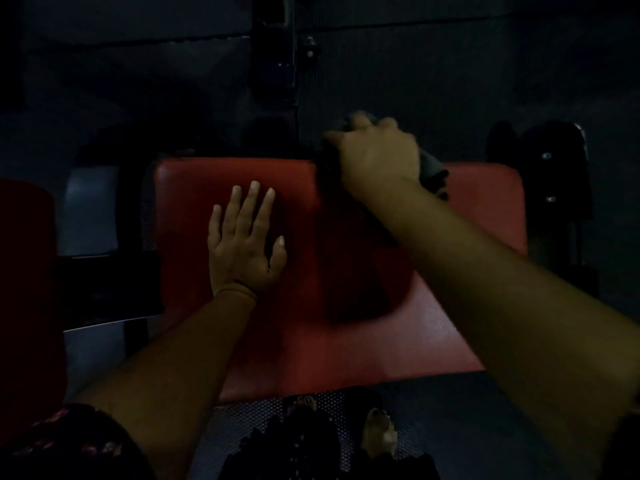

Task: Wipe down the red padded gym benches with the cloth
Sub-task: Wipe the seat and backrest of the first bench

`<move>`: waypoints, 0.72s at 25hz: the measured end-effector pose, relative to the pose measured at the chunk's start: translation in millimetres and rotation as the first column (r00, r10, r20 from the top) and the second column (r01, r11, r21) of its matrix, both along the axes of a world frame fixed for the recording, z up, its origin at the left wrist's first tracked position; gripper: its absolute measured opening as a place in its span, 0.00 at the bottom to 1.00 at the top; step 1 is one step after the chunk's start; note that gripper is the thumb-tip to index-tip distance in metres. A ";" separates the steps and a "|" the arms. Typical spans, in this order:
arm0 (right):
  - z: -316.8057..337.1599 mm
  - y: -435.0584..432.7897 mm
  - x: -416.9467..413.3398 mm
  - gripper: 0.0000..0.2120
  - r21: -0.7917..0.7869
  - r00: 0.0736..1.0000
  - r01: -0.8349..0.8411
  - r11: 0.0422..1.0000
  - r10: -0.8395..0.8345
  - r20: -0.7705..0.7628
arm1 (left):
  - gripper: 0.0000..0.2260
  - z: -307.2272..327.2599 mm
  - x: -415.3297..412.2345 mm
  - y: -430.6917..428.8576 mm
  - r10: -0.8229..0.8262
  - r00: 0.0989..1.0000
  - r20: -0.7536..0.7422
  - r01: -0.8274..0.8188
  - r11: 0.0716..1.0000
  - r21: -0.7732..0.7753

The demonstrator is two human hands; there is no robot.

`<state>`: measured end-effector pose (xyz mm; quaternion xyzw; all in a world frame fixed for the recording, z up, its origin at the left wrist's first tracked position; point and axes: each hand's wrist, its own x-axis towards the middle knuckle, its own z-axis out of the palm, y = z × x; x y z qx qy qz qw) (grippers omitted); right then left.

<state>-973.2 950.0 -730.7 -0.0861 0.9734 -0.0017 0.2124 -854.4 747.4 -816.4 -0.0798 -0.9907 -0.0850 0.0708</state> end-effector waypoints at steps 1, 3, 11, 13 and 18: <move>1.1 -3.2 0.6 0.21 -0.011 1.000 -0.027 1.000 0.027 -0.004 | 0.28 0.0 -0.5 0.0 0.000 1.000 -0.003 0.000 1.000 0.001; 3.2 19.7 -1.8 0.22 -0.008 1.000 -0.014 1.000 0.014 0.013 | 0.28 -0.6 -1.4 0.4 -0.004 1.000 -0.003 0.004 1.000 0.011; 2.2 96.4 -1.6 0.19 0.250 0.899 0.412 0.876 -0.435 0.043 | 0.28 -0.8 -1.1 -1.0 0.002 1.000 -0.026 -0.002 1.000 -0.003; 3.0 54.6 -3.0 0.18 0.107 0.933 0.346 0.932 -0.354 0.069 | 0.28 -0.9 -1.2 0.1 -0.003 1.000 -0.014 0.003 1.000 0.001; 4.4 44.7 18.1 0.22 -0.022 0.989 0.144 0.989 -0.145 -0.021 | 0.28 1.1 -0.3 0.6 0.008 1.000 0.002 -0.008 1.000 0.022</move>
